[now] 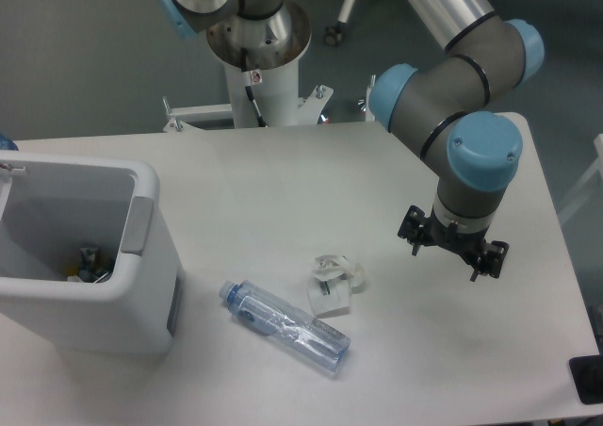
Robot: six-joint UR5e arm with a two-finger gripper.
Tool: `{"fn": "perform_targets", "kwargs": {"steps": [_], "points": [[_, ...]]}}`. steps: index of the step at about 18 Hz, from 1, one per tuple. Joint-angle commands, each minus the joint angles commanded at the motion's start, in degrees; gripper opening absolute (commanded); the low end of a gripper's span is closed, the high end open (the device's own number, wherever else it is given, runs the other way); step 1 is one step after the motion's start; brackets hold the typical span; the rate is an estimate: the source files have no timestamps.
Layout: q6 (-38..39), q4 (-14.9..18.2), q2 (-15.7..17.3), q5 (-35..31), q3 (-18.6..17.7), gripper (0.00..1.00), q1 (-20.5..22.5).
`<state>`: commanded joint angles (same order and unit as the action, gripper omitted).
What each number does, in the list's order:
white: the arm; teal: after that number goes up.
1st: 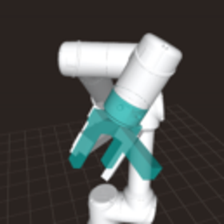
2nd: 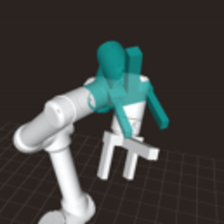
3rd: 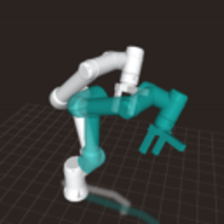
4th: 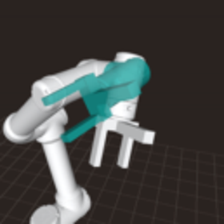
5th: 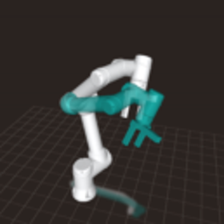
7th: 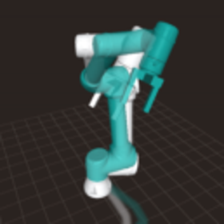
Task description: Place the trash in the trash can
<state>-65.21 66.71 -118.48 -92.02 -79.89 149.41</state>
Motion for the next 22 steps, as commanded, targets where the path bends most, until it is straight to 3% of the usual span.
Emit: {"fn": "perform_targets", "kwargs": {"steps": [15, 19, 22], "points": [[3.77, -0.35, 0.00, 0.17, -3.34, 1.00, -1.84], [4.04, -5.25, 0.35, 0.18, -7.01, 1.00, -2.90], [3.96, -13.69, 1.05, 0.00, -12.55, 1.00, -4.13]]}}
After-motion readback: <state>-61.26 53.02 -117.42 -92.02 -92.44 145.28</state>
